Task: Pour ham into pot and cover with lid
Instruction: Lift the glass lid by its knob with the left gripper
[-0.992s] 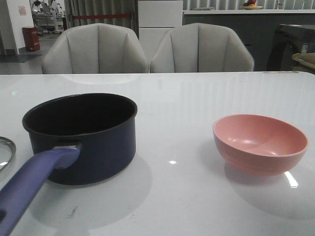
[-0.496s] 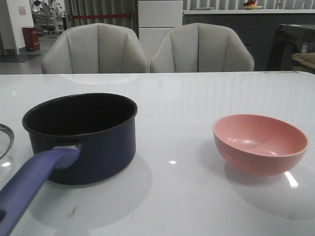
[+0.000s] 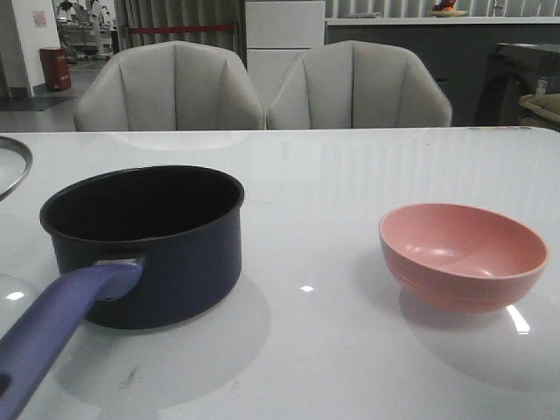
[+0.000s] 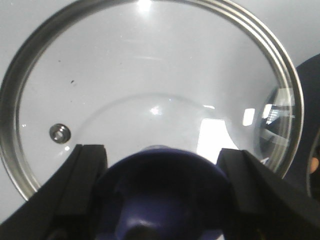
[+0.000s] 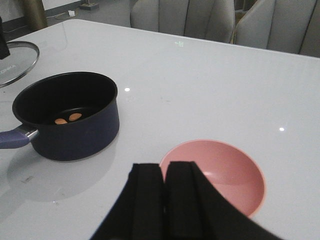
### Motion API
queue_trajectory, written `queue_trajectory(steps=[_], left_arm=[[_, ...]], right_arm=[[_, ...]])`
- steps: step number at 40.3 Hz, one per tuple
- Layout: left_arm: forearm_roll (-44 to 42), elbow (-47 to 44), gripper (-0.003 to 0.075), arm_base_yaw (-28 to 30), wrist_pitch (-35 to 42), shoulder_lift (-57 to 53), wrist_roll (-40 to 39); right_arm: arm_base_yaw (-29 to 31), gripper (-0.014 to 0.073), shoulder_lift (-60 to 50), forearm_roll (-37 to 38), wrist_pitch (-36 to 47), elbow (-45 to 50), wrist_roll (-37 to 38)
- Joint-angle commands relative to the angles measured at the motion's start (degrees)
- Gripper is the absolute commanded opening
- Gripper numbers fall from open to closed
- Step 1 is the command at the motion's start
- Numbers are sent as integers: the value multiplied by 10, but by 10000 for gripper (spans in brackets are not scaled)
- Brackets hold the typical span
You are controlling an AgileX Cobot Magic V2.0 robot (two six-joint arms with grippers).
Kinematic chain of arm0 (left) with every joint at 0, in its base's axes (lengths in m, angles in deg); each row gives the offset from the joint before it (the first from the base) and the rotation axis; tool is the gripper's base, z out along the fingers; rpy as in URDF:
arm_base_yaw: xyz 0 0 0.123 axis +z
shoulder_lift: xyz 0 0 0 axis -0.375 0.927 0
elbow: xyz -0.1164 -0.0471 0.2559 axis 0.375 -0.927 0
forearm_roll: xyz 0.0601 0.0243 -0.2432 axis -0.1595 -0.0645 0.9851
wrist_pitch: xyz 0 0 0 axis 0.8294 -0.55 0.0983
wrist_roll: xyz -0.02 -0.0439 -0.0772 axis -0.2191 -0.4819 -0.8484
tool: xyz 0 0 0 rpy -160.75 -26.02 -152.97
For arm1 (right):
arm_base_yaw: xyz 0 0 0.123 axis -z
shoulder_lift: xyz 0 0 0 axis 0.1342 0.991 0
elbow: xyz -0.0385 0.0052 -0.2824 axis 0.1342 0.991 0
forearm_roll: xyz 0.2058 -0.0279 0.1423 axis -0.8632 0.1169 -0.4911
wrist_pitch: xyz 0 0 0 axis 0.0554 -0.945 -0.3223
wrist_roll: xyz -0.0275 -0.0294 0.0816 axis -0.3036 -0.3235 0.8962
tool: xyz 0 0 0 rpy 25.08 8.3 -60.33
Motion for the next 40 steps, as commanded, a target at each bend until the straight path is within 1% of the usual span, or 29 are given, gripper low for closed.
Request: queue_trajectory(steps=[1, 11, 19, 29, 34, 40], left_arm=[[13, 46, 121, -26, -13, -32, 6], [13, 89, 121, -120, -18, -31, 6], [13, 100, 121, -176, -17, -31, 6], [13, 101, 121, -218, -15, -9, 6], [13, 105, 121, -229, -9, 2, 6], [17, 134, 121, -241, -39, 31, 6]], right_arm=[[0, 132, 2, -1, 43, -15, -5], [0, 132, 2, -1, 43, -15, -5], [0, 132, 2, -1, 43, -15, -5], [0, 132, 2, -1, 43, -15, -5], [0, 132, 2, -1, 43, -15, -5], [0, 132, 2, -1, 43, -15, -5]])
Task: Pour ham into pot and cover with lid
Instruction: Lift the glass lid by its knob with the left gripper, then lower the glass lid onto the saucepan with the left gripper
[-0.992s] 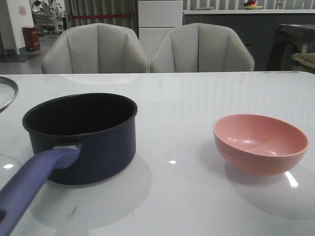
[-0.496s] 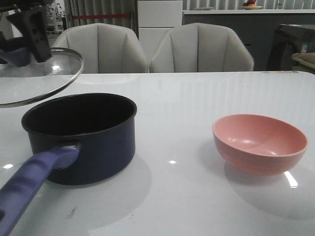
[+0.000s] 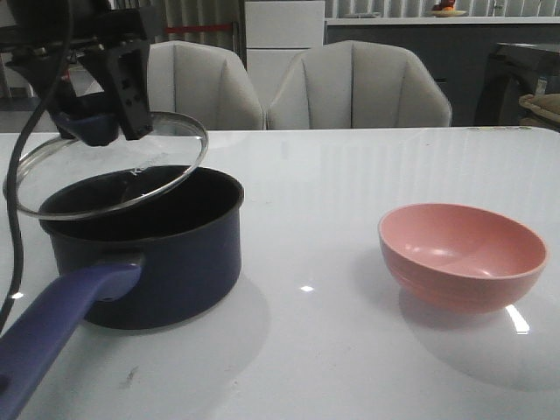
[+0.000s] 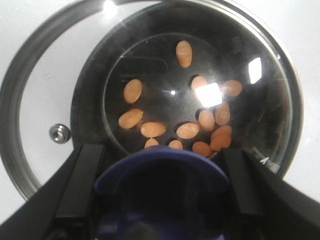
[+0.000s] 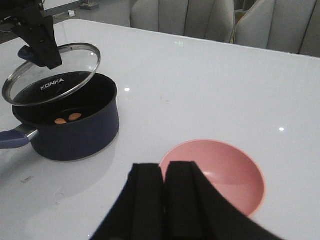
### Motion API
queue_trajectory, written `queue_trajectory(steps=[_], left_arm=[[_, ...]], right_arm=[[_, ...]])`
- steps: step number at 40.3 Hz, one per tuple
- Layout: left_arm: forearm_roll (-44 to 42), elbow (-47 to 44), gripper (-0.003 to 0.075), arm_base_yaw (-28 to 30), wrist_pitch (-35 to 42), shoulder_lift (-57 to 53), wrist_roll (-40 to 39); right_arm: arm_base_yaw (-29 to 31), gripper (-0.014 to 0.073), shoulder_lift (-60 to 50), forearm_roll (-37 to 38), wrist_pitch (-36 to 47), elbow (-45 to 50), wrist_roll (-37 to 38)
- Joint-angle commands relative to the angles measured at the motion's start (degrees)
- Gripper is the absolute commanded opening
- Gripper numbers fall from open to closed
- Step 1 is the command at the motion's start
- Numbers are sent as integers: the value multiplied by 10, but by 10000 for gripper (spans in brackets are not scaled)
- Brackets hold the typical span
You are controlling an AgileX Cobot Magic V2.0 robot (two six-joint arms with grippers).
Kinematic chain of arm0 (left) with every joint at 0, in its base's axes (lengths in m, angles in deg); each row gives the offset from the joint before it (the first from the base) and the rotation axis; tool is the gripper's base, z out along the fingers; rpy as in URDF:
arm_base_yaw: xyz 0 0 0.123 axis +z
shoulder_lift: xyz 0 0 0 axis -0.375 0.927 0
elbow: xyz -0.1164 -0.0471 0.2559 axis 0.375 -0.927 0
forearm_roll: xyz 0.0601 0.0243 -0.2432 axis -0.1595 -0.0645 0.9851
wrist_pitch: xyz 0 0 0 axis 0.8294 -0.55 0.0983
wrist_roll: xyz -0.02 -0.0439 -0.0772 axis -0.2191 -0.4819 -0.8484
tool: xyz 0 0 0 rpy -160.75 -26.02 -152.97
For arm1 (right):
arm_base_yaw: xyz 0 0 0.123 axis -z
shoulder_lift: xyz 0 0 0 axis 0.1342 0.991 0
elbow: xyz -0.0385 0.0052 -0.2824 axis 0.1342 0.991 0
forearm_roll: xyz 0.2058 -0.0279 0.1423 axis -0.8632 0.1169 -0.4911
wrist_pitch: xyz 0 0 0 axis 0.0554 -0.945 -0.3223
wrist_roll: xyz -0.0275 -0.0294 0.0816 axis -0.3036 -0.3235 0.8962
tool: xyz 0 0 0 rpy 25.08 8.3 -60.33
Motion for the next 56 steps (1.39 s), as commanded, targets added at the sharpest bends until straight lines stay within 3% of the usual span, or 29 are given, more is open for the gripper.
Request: queue_trajectory(steps=[1, 13, 56], left_arm=[[12, 41, 121, -12, -20, -12, -1], [12, 69, 121, -40, -24, 19, -1], [0, 31, 127, -40, -25, -1, -1]], right_arm=[[0, 132, 2, -1, 43, -15, -5], [0, 132, 2, -1, 43, -15, -5], [0, 132, 2, -1, 43, -15, -5]])
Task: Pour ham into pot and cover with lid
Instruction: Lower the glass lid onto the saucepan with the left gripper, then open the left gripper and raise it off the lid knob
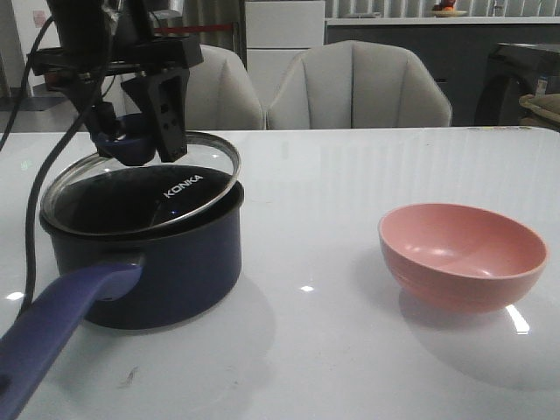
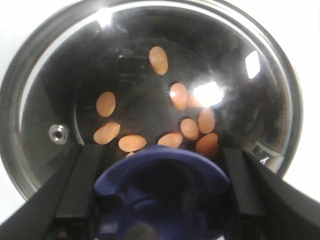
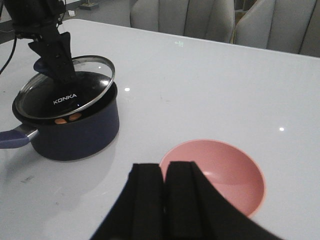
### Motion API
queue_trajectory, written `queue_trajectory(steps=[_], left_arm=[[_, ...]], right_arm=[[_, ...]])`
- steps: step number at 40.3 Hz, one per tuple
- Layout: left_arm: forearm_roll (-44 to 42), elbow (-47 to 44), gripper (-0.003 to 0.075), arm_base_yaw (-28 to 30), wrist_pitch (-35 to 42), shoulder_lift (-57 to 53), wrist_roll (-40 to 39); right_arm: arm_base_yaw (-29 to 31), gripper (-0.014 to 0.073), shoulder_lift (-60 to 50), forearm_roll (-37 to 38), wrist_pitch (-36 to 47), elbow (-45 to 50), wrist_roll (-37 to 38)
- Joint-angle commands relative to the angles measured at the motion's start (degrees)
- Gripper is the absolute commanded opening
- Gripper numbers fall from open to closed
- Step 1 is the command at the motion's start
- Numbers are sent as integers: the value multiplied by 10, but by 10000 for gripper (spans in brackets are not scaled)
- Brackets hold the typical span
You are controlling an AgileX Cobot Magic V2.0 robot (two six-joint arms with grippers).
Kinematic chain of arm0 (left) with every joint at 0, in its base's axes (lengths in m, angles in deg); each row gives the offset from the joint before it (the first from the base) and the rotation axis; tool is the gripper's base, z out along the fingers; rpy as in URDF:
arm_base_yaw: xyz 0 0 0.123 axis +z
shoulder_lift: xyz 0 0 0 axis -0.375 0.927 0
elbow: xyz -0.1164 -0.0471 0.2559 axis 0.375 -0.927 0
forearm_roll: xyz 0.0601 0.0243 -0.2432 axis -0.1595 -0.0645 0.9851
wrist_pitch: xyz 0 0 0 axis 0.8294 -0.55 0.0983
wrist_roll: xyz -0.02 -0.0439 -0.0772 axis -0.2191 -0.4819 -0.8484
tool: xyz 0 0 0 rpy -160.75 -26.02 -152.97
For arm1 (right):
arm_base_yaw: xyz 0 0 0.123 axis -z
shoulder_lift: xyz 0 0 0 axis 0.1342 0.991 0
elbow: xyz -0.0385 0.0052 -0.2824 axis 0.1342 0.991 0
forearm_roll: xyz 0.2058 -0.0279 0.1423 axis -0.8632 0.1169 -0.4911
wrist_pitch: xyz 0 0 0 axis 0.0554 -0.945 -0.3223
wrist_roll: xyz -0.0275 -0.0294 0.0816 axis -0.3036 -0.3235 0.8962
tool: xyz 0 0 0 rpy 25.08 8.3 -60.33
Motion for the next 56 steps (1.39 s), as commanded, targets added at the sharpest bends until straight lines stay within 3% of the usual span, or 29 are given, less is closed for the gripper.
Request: queue_trajectory(steps=[1, 11, 22, 25, 34, 42, 56], left_arm=[[7, 11, 127, -4, -27, -36, -1], [12, 9, 143, -4, -27, -36, -1], [12, 9, 435, -4, -27, -36, -1], [12, 9, 474, -4, -27, -36, -1], [20, 9, 490, -4, -27, -36, -1], [30, 13, 561, -4, -27, -39, -1], [-22, 6, 563, 9, -27, -109, -1]], right_arm=[[0, 132, 2, -1, 43, -15, -5], [0, 132, 2, -1, 43, -15, -5], [0, 132, 2, -1, 43, -15, -5], [0, 132, 2, -1, 43, -15, -5], [0, 132, 2, -1, 43, -15, -5], [0, 132, 2, -1, 43, -15, -5], [0, 132, 2, -1, 43, -15, -5]])
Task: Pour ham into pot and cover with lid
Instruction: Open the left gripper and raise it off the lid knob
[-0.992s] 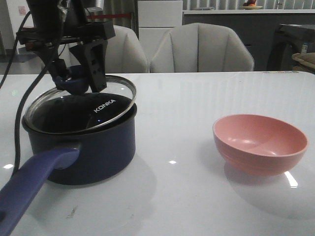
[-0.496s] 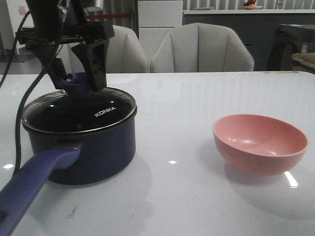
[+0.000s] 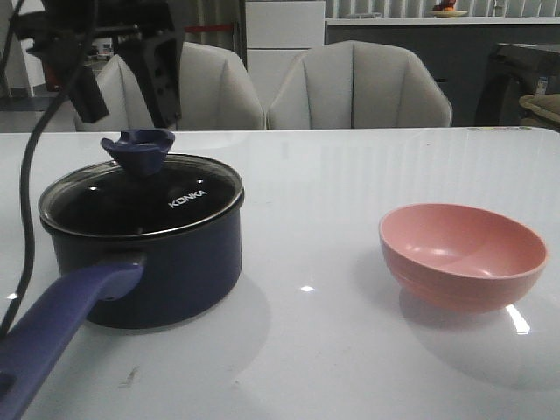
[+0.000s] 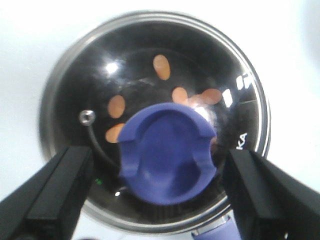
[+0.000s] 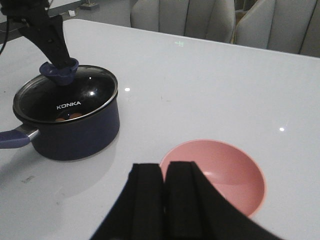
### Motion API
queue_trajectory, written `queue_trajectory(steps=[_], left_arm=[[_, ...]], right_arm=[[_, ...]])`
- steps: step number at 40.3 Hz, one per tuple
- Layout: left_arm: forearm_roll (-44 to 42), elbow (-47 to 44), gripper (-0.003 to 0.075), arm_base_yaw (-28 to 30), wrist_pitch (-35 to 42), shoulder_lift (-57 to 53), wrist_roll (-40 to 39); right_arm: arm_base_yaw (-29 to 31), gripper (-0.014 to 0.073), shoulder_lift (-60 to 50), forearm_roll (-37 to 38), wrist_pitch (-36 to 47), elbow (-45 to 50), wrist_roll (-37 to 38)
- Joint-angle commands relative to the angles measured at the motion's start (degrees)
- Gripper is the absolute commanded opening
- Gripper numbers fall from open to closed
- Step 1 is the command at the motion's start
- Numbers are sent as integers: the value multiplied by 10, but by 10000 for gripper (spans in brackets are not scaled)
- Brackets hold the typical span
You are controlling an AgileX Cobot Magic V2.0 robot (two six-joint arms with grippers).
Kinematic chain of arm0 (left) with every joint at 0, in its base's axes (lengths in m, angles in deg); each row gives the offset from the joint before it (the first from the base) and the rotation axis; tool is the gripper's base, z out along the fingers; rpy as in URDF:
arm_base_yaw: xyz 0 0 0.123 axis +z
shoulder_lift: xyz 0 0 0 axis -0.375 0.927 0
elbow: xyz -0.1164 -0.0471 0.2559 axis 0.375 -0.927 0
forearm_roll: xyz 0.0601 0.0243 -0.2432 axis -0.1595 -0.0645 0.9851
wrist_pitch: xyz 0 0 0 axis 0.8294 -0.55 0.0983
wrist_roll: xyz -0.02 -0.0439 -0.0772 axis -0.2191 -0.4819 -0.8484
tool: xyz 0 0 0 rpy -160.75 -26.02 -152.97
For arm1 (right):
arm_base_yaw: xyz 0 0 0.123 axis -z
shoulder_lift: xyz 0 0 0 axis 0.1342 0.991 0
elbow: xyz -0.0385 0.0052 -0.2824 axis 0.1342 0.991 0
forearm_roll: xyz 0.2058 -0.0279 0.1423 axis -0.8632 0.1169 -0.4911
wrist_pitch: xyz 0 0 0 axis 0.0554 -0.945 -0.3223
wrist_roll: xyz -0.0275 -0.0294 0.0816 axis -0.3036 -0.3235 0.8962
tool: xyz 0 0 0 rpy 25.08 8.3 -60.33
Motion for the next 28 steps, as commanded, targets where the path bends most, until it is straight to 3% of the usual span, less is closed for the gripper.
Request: queue_trajectory(steps=[1, 12, 28], left_arm=[[-5, 7, 562, 10, -30, -63, -1], [-5, -88, 498, 36, 7, -187, -1], [-2, -301, 403, 36, 142, -454, -1]], right_arm=[[0, 132, 2, -1, 43, -15, -5], [0, 132, 2, -1, 43, -15, -5], [0, 132, 2, -1, 43, -15, -5]])
